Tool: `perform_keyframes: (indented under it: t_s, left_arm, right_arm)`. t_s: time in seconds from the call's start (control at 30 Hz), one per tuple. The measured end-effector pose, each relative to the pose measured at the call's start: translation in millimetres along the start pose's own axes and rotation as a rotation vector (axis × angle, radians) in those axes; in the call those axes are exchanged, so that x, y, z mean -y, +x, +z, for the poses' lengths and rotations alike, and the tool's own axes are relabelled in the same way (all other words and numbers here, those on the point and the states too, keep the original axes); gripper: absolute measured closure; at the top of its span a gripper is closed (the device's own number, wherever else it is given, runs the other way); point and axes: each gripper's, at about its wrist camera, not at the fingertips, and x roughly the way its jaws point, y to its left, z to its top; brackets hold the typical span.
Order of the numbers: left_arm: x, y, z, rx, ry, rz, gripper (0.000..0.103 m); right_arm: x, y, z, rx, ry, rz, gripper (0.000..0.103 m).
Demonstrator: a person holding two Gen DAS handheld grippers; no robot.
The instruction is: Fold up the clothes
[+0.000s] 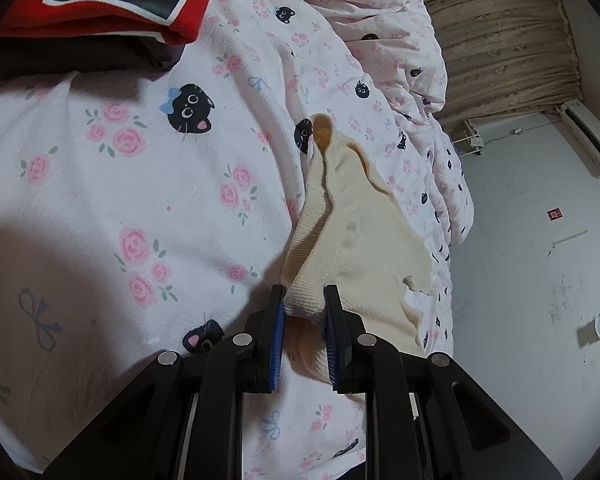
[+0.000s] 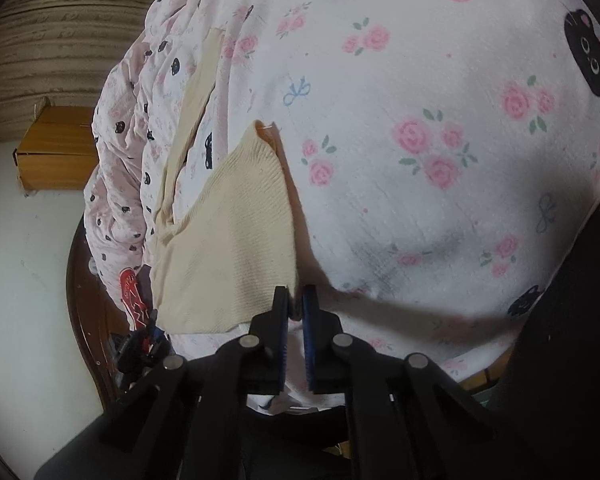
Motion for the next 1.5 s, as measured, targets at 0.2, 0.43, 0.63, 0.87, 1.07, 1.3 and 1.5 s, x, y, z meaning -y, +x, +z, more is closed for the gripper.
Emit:
perform_keyframes:
  t_s: [0.2, 0.43, 0.63, 0.87, 1.07, 1.3, 1.5]
  left_arm:
    - [10, -10, -1, 0.020, 0.041, -0.008, 0.093]
    - [13, -21, 4, 0.045, 0.000, -0.062, 0.093]
    - [20, -14, 14, 0.055, -0.064, -0.085, 0.093]
    - [41, 1, 40, 0.072, -0.096, -0.065, 0.093]
    - [61, 27, 70, 0.073, -0.105, -0.022, 0.093]
    - [58, 65, 98, 0.071, -0.124, 0.057, 0.093]
    - [40, 88, 105, 0.074, -0.145, 0.077, 0.093]
  right_arm:
    - [-16, -20, 11, 0.024, -0.030, 0.040, 0.097]
    - [-46, -50, 43, 0.043, -0.035, 0.158, 0.097]
    - [-71, -55, 85, 0.051, -0.021, 0.230, 0.097]
    - [-100, -49, 140, 0.053, -0.007, 0.283, 0.097]
    - [-115, -31, 187, 0.057, 0.005, 0.289, 0.097]
    - [-115, 11, 230, 0.042, 0.043, 0.284, 0.097]
    - [-105, 50, 253, 0.024, 0.084, 0.261, 0.097]
